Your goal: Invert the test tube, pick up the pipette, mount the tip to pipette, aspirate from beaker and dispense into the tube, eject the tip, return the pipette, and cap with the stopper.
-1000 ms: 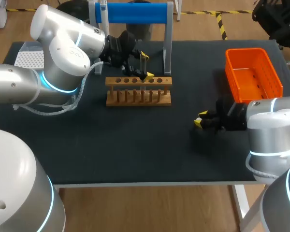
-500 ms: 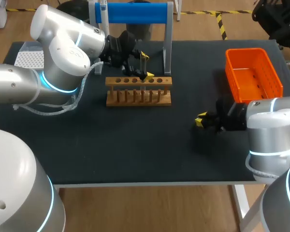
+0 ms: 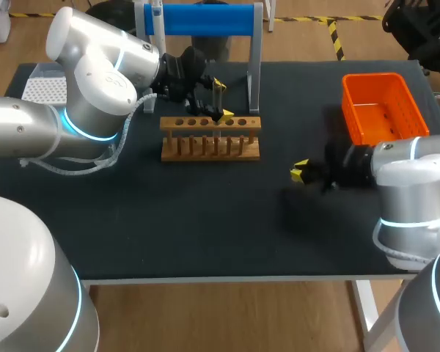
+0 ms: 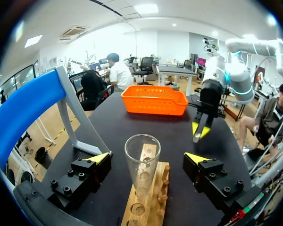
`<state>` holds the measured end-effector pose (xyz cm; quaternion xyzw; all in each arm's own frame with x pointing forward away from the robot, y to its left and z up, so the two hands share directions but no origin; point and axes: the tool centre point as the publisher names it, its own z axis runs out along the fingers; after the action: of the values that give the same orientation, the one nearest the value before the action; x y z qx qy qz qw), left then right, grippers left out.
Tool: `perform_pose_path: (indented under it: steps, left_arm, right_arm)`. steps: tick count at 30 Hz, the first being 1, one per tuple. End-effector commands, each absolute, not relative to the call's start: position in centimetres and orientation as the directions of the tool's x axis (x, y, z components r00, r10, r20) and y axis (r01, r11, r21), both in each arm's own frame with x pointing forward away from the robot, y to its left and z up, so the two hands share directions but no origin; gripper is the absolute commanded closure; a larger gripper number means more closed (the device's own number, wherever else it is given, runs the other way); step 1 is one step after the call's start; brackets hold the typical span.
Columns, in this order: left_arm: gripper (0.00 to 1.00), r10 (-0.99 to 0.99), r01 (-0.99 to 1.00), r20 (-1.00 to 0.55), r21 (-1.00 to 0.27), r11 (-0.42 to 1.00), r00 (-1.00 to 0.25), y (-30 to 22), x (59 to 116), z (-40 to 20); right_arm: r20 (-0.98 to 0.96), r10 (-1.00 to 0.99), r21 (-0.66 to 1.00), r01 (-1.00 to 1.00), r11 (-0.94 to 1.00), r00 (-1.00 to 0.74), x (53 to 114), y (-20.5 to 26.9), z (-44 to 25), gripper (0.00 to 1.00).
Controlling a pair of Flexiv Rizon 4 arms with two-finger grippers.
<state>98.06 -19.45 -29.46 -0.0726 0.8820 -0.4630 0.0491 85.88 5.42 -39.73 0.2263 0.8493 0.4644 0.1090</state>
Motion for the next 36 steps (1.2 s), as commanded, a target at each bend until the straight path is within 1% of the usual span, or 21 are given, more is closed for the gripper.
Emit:
perform_pose_path:
  steps: [1, 11, 18, 27, 36]
  left_arm:
    - [0.0, -0.171, -0.083, -0.018, -0.823, 0.562, -0.985, -19.4, 98.1, -29.4]
    - [0.0, -0.171, -0.083, -0.018, -0.823, 0.562, -0.985, -19.4, 98.1, -29.4]
    - [0.0, -0.171, -0.083, -0.018, -0.823, 0.562, -0.985, -19.4, 98.1, -29.4]
    - [0.0, -0.171, -0.083, -0.018, -0.823, 0.562, -0.985, -19.4, 98.1, -29.4]
    - [0.0, -0.171, -0.083, -0.018, -0.823, 0.562, -0.985, -19.4, 98.1, -29.4]
  right_arm:
    - [0.045, 0.42, 0.829, 0.268, 0.491, -0.907, 87.1, 5.1, -36.9, 1.0]
    - [0.006, 0.208, 0.843, 0.117, 0.526, -0.978, 89.4, 7.1, -29.2, 1.0]
    - [-0.008, 0.111, 0.846, 0.052, 0.53, -0.994, 90.5, 8.9, -24.8, 1.0]
    - [-0.026, 0.001, 0.825, -0.021, 0.565, -1.0, 91.8, 11.4, -21.1, 1.0]
    - [-0.006, -0.053, 0.802, -0.037, 0.596, -0.999, 92.9, 13.8, -19.4, 1.0]
